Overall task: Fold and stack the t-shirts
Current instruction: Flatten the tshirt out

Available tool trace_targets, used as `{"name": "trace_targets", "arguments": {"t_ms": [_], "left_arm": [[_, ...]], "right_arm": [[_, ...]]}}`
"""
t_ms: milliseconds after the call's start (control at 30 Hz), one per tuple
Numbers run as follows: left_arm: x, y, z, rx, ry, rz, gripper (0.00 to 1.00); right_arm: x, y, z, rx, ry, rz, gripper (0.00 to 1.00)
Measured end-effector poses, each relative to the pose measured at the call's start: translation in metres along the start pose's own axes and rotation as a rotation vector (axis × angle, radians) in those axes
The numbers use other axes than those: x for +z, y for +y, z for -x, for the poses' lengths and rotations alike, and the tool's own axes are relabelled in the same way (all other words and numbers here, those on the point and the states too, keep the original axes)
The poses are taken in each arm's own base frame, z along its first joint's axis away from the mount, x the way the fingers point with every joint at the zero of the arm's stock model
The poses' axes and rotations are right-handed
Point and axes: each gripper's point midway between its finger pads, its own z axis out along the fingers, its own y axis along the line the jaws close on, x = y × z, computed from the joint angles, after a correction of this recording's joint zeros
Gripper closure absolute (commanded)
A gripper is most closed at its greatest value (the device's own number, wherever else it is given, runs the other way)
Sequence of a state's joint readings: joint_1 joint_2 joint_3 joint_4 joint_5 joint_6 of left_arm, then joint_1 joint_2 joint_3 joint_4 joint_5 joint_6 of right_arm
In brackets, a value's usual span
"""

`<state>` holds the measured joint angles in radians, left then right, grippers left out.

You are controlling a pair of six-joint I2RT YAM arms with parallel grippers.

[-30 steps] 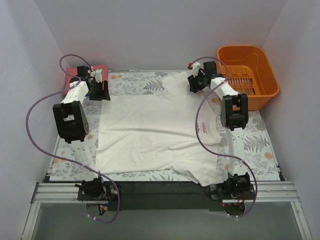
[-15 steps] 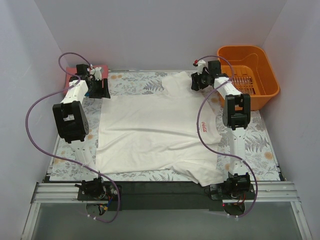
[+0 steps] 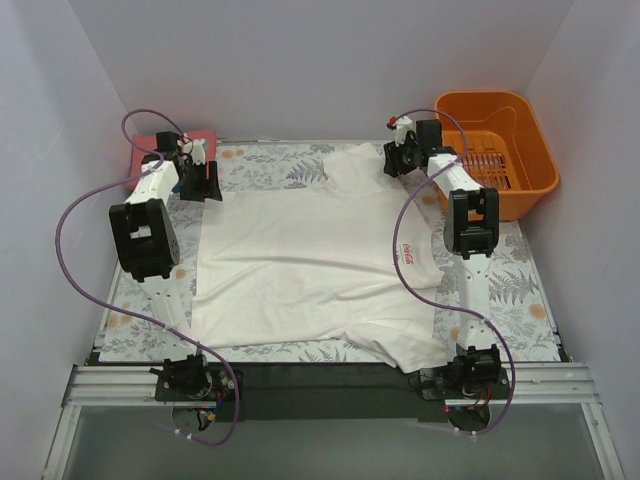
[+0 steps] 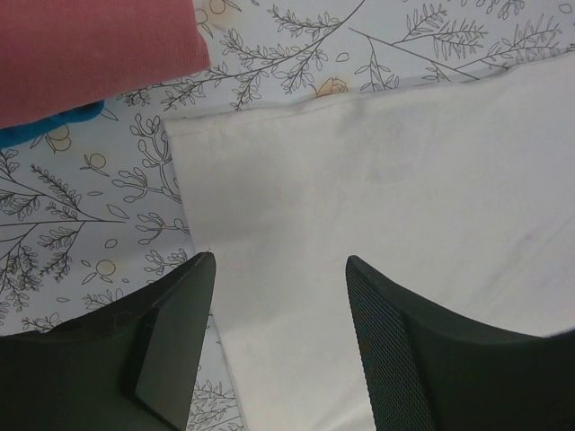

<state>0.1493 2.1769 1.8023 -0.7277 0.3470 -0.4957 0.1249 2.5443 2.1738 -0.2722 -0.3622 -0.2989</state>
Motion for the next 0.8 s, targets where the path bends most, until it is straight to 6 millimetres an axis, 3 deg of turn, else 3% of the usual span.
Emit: {"name": "trace_targets", "arguments": {"t_ms": [233,300,433,467,500,533,800], "left_arm": [[0.002,0.002,-0.002,-0.003,0.011,0.005,0.40],[0.001,0.002,0.000,-0.001,0.007,0.010,0.40],[-0.002,0.003,0.007,0.008,-0.008,0.016,0.41],[-0.002,0.003,0.007,0.009,-0.009,0.016,0.41],[-0.003,0.003,0.008,0.010,-0.011,0.016,0.41],[-0.003,0.003,0.008,0.010,-0.011,0.016,0.41],[0.003,0.007,0.018,0.035,-0.036,0.020,0.46]], "right_arm": [[0.011,0.005,-0.009,-0.047,0.022,-0.006,0.45],[0.012,0.007,-0.007,-0.066,0.024,-0.008,0.50],[0.017,0.011,-0.003,-0.085,0.032,-0.012,0.74],[0.018,0.011,-0.002,-0.086,0.030,-0.014,0.88],[0.019,0.012,-0.002,-0.091,0.031,-0.013,0.96],[0.019,0.014,-0.002,-0.090,0.034,-0.010,0.99],[0.019,0.016,-0.004,-0.102,0.022,0.012,0.99]]}}
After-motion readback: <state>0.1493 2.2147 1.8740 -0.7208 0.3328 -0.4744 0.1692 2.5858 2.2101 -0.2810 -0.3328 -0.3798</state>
